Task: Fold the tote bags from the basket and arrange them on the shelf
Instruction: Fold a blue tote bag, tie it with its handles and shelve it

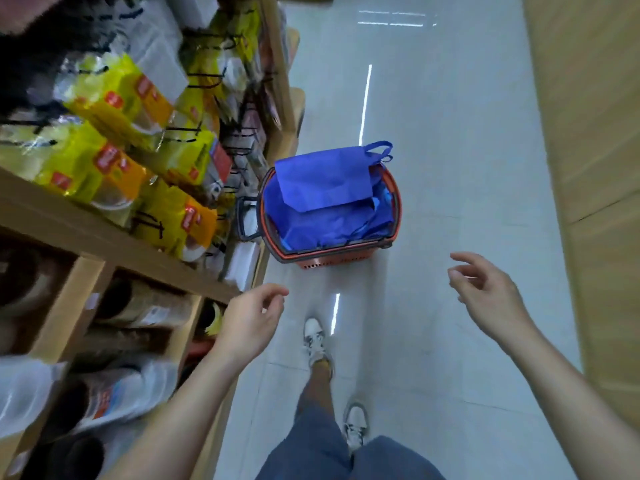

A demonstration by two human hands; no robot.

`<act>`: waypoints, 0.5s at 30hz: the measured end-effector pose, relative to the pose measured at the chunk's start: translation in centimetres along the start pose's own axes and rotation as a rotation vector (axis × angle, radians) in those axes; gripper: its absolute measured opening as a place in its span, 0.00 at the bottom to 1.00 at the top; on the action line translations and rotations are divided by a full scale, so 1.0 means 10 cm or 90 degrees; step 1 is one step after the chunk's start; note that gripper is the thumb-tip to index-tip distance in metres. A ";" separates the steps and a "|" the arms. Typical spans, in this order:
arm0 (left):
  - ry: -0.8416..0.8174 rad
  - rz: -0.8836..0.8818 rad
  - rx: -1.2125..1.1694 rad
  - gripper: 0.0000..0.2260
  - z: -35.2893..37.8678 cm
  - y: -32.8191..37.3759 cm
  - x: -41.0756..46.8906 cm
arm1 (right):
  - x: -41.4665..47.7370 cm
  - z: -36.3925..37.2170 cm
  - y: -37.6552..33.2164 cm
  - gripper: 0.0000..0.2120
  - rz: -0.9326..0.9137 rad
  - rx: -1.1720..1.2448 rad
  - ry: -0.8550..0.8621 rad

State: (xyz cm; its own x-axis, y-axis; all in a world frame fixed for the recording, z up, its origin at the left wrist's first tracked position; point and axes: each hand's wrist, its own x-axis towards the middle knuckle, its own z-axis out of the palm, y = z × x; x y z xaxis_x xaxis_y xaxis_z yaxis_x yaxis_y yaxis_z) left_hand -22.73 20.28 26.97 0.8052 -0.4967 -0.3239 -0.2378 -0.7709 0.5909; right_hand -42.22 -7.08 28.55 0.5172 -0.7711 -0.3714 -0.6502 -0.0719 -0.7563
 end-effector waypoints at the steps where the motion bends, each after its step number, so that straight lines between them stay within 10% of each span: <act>1: -0.009 -0.001 -0.012 0.08 0.06 0.03 0.24 | 0.17 0.08 0.01 0.12 0.014 0.020 0.009; 15: -0.143 -0.100 -0.034 0.11 1.69 -0.25 3.35 | 3.03 1.59 0.41 0.26 0.107 -0.090 -0.093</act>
State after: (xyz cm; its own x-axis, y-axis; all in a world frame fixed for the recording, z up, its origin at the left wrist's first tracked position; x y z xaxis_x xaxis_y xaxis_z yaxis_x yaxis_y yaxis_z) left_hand -4.39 -1.21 2.16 0.6878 -0.4535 -0.5668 -0.0866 -0.8265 0.5563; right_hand -20.40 -20.68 5.60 0.4636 -0.6807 -0.5671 -0.8000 -0.0465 -0.5982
